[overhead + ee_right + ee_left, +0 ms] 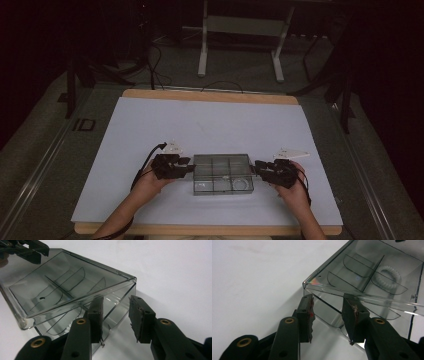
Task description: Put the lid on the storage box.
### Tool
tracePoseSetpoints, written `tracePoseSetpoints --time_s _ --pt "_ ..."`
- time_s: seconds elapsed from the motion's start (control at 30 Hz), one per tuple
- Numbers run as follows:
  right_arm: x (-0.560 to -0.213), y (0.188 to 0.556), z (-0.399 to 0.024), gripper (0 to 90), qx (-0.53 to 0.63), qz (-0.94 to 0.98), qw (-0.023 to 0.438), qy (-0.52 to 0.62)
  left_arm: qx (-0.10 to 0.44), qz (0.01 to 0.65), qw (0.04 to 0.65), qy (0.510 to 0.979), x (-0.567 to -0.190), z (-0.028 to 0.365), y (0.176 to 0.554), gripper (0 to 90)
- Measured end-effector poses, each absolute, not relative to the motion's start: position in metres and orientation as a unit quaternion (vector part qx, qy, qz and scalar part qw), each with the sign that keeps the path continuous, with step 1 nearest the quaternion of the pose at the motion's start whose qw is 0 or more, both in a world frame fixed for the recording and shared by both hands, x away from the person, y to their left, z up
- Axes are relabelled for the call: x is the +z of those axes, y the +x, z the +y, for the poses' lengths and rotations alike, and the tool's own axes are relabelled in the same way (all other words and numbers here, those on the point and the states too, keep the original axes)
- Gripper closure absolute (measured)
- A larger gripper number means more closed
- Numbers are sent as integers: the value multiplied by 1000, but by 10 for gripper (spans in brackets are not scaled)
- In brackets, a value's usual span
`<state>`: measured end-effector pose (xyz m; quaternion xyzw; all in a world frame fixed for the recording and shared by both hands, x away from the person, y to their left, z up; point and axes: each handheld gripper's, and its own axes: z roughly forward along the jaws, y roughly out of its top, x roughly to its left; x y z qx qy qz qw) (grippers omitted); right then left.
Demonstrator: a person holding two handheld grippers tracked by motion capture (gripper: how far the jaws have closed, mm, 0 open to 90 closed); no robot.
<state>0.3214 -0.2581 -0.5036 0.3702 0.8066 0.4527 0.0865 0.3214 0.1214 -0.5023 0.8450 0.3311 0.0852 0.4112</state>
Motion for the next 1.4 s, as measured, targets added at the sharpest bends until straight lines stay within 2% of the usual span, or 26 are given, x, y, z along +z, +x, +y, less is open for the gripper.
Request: tracePoseSetpoints --time_s 1.4 --pt "-513 318 -261 608 428 817 98 374 84 331 392 854 -514 127 317 596"
